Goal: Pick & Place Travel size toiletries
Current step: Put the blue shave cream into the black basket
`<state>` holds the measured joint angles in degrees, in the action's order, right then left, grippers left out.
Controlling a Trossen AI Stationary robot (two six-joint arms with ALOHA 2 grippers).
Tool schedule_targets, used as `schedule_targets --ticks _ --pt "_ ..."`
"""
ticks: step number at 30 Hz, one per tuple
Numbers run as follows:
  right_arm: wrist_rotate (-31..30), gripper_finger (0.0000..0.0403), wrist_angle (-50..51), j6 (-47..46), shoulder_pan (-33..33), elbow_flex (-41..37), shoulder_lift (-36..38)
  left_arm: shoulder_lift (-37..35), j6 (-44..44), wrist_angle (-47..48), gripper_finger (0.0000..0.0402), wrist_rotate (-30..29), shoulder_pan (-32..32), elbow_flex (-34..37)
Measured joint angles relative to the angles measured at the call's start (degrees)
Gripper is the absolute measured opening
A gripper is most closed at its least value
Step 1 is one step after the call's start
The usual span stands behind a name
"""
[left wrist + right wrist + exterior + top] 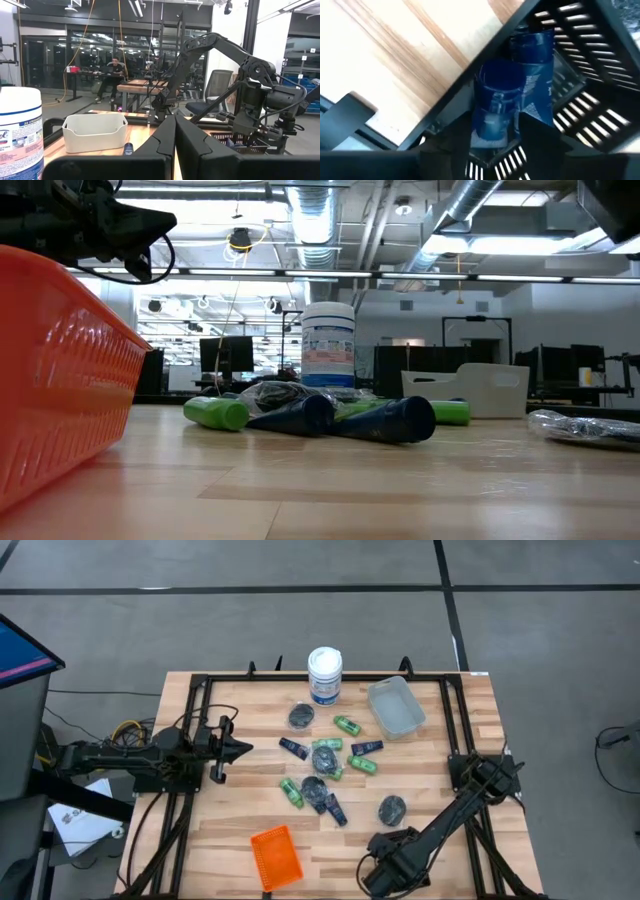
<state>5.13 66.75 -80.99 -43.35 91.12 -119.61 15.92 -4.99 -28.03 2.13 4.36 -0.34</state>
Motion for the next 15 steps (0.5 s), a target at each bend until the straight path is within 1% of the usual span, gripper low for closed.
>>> schedule_targets --ticks 4,7,11,15 --pt "-0.54 0.0191 4.09 1.06 0.64 2.17 1.87 -0.02 0.00 -0.09 0.0001 0.00 0.00 0.00" --pt "-2.60 0.0205 6.92 1.48 1.39 3.14 4.45 0.18 0.00 -0.21 0.0001 0.00 0.00 -0.02" --pt "-8.38 0.0210 8.32 1.85 3.15 3.55 8.30 0.59 0.02 -0.50 0.0001 0.02 0.00 0.00" --pt "-15.28 0.0206 5.94 6.40 6.77 3.58 10.30 0.88 0.01 -0.47 0.0001 0.01 0.00 -0.01"
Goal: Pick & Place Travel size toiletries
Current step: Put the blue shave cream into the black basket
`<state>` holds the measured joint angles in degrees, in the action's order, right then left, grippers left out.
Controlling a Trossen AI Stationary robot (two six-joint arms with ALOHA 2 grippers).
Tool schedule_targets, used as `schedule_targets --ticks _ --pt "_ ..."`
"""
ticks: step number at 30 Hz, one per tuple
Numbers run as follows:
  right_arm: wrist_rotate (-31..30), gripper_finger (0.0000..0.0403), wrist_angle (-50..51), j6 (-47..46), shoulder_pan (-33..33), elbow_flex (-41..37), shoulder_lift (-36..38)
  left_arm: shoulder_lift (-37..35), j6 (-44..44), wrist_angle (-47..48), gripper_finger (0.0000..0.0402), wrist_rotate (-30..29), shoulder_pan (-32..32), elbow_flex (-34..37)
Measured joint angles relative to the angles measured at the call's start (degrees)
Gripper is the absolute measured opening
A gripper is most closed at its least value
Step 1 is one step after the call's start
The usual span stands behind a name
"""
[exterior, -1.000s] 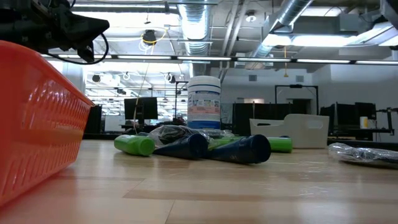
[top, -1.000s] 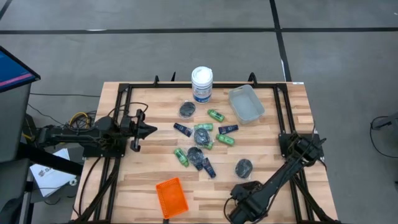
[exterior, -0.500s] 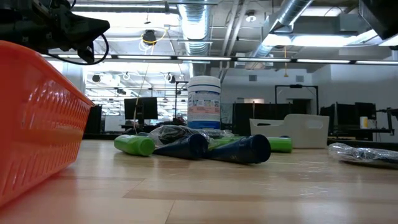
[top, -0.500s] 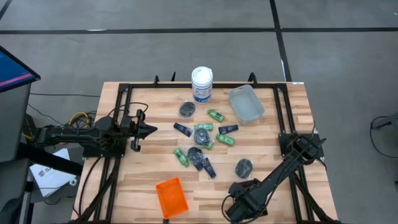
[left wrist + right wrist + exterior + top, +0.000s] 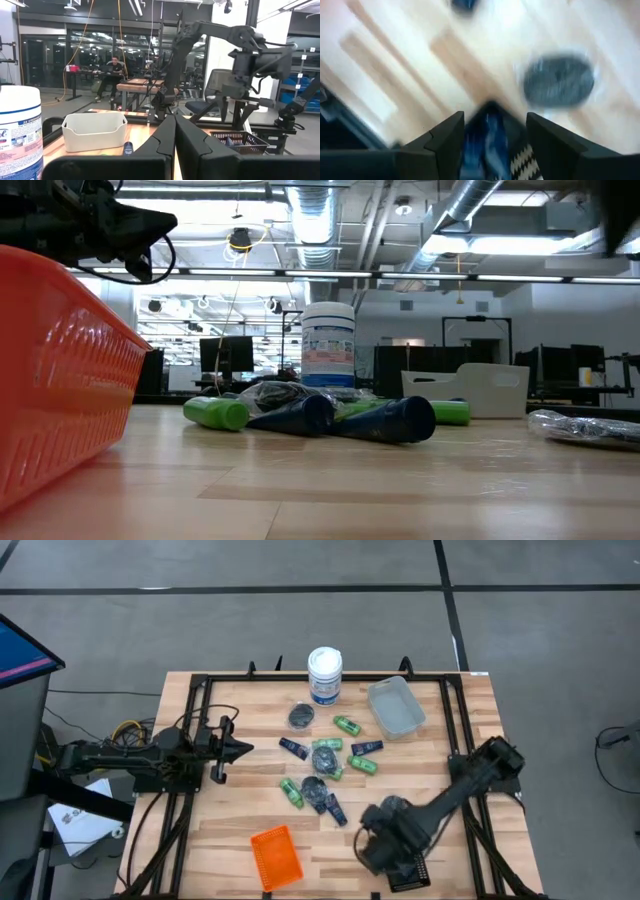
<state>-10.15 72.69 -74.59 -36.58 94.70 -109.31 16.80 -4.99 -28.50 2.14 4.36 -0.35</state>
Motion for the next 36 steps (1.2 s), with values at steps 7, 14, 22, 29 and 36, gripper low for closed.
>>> schedule_targets --ticks 7,14,22,29,36 --pt "-0.35 0.0207 -9.37 16.55 8.83 0.00 -3.41 0.12 0.00 0.04 0.0001 -0.01 0.00 -0.01" --pt "2.72 0.0247 -14.30 23.06 15.24 -0.04 -5.39 0.19 -0.01 -0.05 0.0001 -0.01 0.00 -0.01" --pt "2.79 0.0265 -14.54 23.59 17.31 -0.02 -5.67 0.19 -0.01 -0.11 0.0001 -0.01 0.00 -0.01" --pt "5.39 0.0265 -16.49 24.42 17.69 0.02 -10.35 0.17 0.00 -0.46 0.0001 -0.01 0.00 -0.01" --pt "8.92 0.0265 -20.49 25.50 17.98 0.31 -13.84 1.56 -0.01 -1.33 0.0001 -0.04 0.00 -0.01"
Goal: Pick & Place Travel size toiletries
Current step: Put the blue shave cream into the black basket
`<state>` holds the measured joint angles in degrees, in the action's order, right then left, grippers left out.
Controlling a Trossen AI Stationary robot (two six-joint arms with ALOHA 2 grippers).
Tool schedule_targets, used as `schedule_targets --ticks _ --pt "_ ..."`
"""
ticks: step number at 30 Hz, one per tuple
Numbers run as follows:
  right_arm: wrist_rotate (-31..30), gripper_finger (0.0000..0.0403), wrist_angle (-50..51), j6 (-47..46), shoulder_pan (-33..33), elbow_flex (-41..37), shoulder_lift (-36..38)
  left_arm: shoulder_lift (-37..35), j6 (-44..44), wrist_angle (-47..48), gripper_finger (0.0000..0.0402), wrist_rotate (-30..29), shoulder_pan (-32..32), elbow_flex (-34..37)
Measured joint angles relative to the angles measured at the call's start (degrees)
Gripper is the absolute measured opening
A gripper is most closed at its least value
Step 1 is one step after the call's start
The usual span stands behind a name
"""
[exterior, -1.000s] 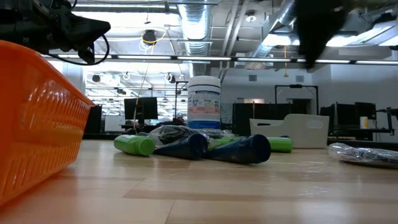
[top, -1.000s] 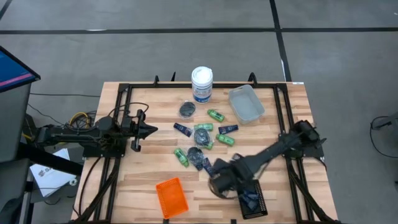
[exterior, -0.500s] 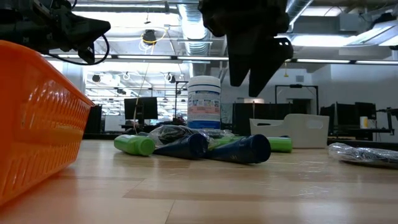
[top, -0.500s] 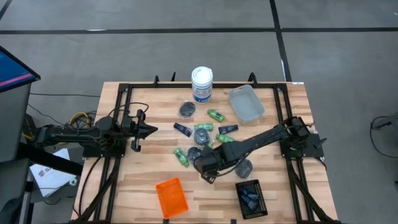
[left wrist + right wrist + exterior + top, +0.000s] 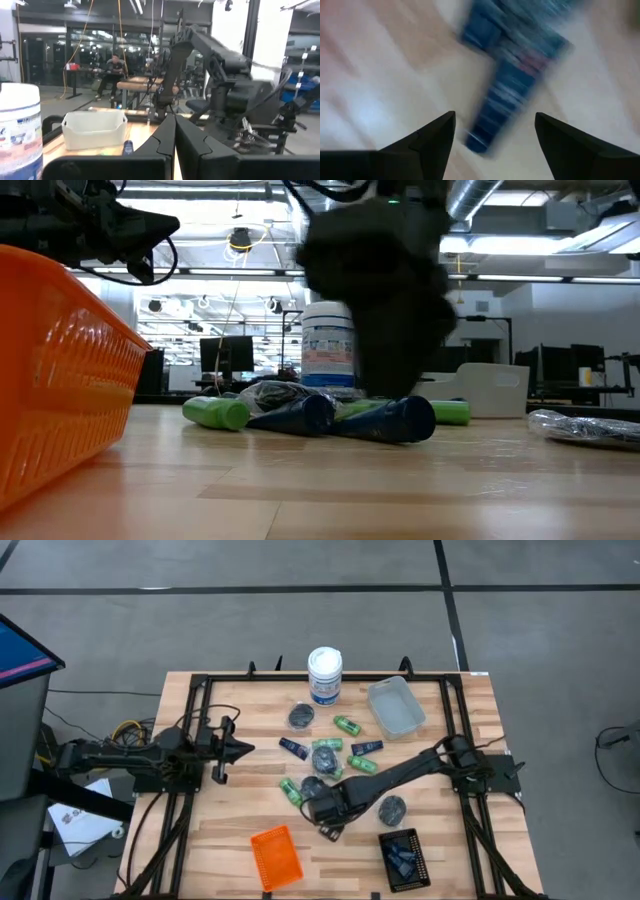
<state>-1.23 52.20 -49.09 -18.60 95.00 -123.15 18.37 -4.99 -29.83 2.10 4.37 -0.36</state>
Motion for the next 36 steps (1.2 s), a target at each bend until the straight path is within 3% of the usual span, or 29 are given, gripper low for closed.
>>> schedule_targets --ticks 19,31,36 --pt "1.93 0.0258 0.51 -0.30 0.36 0.17 -4.18 4.62 0.00 -1.61 0.0001 -0.37 0.00 0.02" --pt "1.98 0.0120 2.45 0.86 0.08 0.04 -3.96 4.56 -1.74 -6.96 0.0001 -0.38 0.00 0.01" --pt "3.14 0.0103 6.80 2.73 -0.44 2.44 -4.27 4.55 -3.05 -8.39 0.0001 -0.39 0.00 0.02"
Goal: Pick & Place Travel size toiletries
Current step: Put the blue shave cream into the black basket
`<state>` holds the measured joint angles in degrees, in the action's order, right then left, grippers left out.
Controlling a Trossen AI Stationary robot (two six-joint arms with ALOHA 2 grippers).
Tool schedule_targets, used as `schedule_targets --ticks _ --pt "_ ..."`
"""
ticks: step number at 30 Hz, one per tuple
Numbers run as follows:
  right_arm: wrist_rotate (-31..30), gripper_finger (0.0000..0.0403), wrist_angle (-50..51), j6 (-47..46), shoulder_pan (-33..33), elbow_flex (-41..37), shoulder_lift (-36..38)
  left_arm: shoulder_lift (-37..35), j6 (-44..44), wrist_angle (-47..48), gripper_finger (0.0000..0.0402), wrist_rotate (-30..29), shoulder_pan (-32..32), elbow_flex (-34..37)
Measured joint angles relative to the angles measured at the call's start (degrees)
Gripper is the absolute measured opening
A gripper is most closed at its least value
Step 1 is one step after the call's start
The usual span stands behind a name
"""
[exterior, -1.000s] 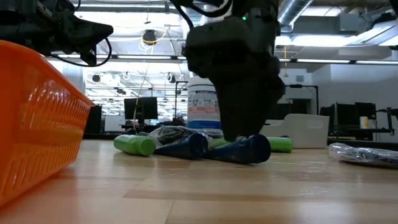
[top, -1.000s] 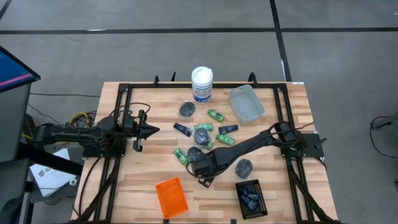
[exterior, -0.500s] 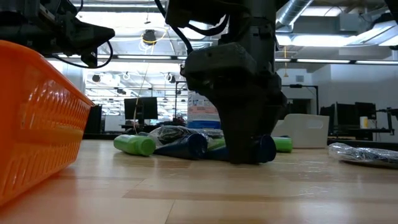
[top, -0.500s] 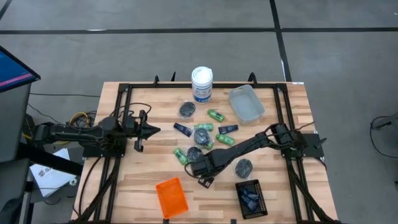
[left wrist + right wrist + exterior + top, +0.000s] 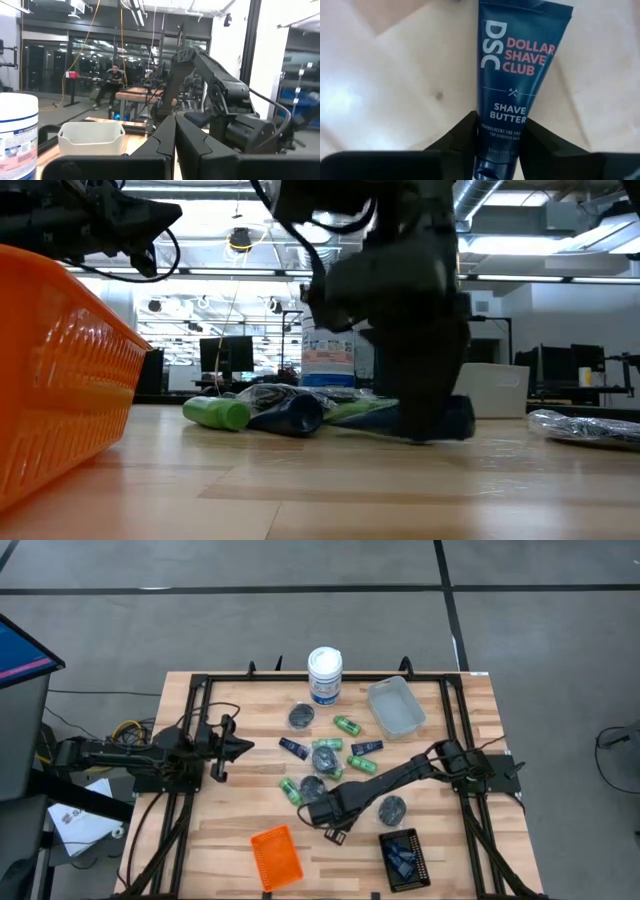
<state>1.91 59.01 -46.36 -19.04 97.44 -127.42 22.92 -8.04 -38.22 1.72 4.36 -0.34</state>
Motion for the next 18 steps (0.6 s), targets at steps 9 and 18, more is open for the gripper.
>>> schedule_targets --ticks 9,18 --pt "-3.90 0.0113 6.93 -1.44 -3.30 3.86 5.02 -0.09 -8.93 -9.32 0.0001 -0.02 0.09 -0.01" --pt "-8.06 0.0117 16.13 -18.57 -12.24 3.97 13.18 -5.03 -8.93 -11.97 0.0001 1.26 0.11 -0.01"
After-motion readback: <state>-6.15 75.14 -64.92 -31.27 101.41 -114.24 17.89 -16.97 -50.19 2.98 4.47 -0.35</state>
